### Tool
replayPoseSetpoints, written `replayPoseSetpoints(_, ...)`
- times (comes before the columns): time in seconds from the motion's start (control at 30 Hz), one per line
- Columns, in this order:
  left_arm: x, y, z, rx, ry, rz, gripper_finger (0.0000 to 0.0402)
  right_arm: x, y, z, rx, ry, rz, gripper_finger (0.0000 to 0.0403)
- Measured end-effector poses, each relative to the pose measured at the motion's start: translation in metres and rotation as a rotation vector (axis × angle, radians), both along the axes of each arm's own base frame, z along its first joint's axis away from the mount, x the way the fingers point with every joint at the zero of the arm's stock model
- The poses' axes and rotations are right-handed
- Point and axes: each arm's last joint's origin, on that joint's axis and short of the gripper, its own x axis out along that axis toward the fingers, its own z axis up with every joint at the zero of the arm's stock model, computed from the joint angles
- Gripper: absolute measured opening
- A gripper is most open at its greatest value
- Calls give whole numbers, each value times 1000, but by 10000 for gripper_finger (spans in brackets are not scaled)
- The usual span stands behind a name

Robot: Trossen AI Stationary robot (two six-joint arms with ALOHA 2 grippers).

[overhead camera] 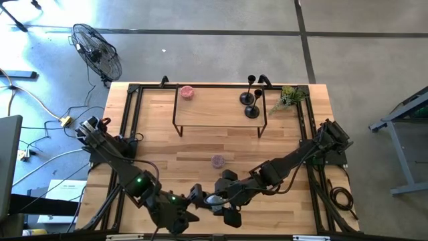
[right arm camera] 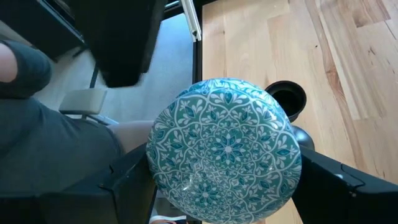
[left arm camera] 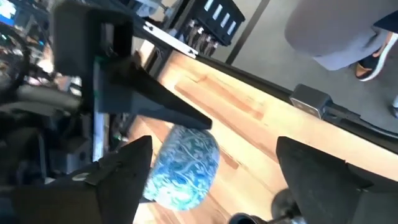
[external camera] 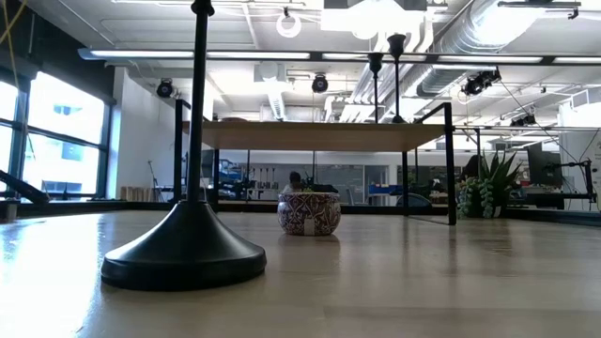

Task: Pick & Place candle stick holders
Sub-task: Put the blue patterned scented candle on the shelf

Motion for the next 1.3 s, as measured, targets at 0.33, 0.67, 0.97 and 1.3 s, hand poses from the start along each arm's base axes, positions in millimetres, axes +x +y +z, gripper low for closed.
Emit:
replayPoseSetpoints(0.33, 12, -9, -33, 164, 26, 42, 352, -1, 0, -4, -15, 27, 0, 294)
replayPoseSetpoints(0.67, 14, -8, -32, 338, -42, 39, 351, -1, -1, -3, -14, 21, -4, 294)
replayPoseSetpoints(0.97, 20, -7, -30, 382, -97, 69, 351, 0, 0, 3, 13, -17, 3, 292)
replayPoseSetpoints(1.3, 22, -6, -28, 407, -125, 98, 351, 1, 1, 4, 20, -25, 15, 292)
